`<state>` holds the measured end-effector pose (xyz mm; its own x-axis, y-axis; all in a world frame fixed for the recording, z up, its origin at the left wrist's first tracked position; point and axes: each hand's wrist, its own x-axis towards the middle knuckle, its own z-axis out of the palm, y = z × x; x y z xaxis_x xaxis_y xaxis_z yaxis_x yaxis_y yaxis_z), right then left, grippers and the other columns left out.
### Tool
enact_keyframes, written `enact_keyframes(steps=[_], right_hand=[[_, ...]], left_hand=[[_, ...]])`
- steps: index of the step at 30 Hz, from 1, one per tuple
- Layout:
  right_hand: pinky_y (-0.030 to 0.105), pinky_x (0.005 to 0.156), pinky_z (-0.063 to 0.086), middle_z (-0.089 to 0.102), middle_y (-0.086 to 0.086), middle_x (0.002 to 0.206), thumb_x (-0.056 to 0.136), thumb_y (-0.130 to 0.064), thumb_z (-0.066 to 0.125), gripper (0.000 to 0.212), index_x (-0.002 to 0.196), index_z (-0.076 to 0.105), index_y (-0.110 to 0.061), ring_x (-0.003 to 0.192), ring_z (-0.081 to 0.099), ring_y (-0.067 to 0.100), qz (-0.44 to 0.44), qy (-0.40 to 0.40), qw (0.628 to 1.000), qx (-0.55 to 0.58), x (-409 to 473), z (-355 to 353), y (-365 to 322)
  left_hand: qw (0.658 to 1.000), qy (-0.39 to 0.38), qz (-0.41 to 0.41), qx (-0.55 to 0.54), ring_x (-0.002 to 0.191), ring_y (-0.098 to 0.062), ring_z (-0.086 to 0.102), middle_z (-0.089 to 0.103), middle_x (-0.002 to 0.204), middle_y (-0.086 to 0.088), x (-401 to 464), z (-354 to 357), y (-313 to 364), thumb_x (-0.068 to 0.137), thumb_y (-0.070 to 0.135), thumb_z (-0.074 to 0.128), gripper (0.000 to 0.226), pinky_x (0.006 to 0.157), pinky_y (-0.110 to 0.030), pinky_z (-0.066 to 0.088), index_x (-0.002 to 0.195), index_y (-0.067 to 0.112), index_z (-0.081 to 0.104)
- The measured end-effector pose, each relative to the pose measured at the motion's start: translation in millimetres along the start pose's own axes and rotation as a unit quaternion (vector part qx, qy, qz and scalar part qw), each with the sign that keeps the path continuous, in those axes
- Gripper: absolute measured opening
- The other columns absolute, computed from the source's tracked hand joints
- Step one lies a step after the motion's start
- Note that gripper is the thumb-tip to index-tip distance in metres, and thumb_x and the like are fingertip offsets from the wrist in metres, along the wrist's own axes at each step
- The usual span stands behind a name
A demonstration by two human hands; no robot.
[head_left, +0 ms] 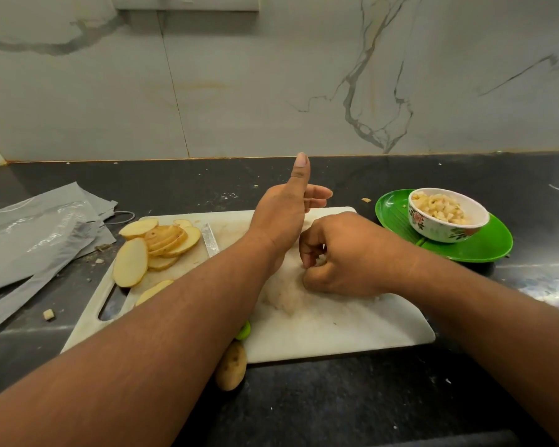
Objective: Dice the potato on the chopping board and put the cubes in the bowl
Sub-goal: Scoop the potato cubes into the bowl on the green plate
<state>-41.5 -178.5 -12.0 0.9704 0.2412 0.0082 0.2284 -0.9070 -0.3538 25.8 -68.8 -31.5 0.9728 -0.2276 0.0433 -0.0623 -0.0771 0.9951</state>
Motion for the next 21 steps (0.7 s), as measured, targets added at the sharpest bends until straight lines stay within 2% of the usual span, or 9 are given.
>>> enact_keyframes(steps=[6, 11, 14, 16, 19, 21], right_hand=[[0.026, 0.066, 0.047, 0.062, -0.009, 0.071, 0.08, -0.024, 0.07, 0.011, 0.07, 0.066, -0.023, 0.071, 0.055, 0.009, 0.021, 0.03, 0.999, -0.035, 1.8, 4.7, -4.3], [0.03, 0.074, 0.052, 0.068, -0.009, 0.068, 0.077, -0.024, 0.076, 0.012, 0.066, 0.071, -0.023, 0.071, 0.061, 0.008, 0.05, 0.027, 0.998, -0.017, 7.2, -1.7, -3.2], [0.029, 0.064, 0.057, 0.071, 0.0, 0.065, 0.078, -0.008, 0.074, 0.013, 0.068, 0.075, -0.015, 0.061, 0.066, 0.013, 0.088, 0.0, 0.988, 0.13, 8.0, -12.8, 5.9], [0.025, 0.057, 0.055, 0.069, 0.006, 0.062, 0.078, 0.0, 0.071, 0.014, 0.068, 0.075, -0.01, 0.053, 0.063, 0.014, 0.118, 0.003, 0.97, 0.215, 6.2, -20.1, 14.3], [0.024, 0.057, 0.051, 0.065, 0.01, 0.062, 0.077, 0.005, 0.067, 0.016, 0.068, 0.073, -0.006, 0.054, 0.058, 0.013, 0.124, 0.059, 0.951, 0.276, 0.5, -35.9, 28.7], [0.026, 0.057, 0.049, 0.063, 0.009, 0.06, 0.077, 0.005, 0.066, 0.016, 0.068, 0.071, -0.006, 0.052, 0.056, 0.011, 0.131, 0.123, 0.944, 0.277, -5.8, -52.1, 42.4]], left_hand=[[1.0, -0.006, 0.005, 0.016, 0.103, -0.012, 0.07, 0.08, 0.095, 0.006, 1.2, 0.4, -0.7, 0.1, 0.074, 0.031, 0.072, 0.109, -0.048, 0.046, 0.085, 0.025, 0.082], [1.0, -0.017, 0.017, 0.019, 0.101, -0.014, 0.071, 0.08, 0.091, 0.005, 1.3, 1.9, -0.5, 0.1, 0.072, 0.035, 0.071, 0.108, -0.048, 0.047, 0.085, 0.021, 0.082], [0.999, -0.026, 0.028, 0.024, 0.099, -0.014, 0.071, 0.08, 0.091, 0.005, 1.0, 2.7, -0.4, 0.101, 0.07, 0.034, 0.071, 0.107, -0.047, 0.047, 0.09, 0.018, 0.081], [0.997, -0.036, 0.046, 0.043, 0.1, -0.012, 0.071, 0.079, 0.092, 0.007, 1.2, 3.1, -0.9, 0.102, 0.07, 0.033, 0.071, 0.104, -0.044, 0.049, 0.091, 0.02, 0.081], [0.992, -0.06, 0.079, 0.074, 0.094, 0.004, 0.068, 0.079, 0.098, 0.01, -1.6, 5.8, -0.3, 0.095, 0.075, 0.029, 0.074, 0.095, -0.034, 0.049, 0.096, 0.023, 0.082], [0.99, -0.066, 0.091, 0.086, 0.093, 0.008, 0.066, 0.077, 0.101, 0.011, -4.4, 6.1, -0.7, 0.085, 0.08, 0.027, 0.079, 0.092, -0.03, 0.047, 0.1, 0.025, 0.081]])
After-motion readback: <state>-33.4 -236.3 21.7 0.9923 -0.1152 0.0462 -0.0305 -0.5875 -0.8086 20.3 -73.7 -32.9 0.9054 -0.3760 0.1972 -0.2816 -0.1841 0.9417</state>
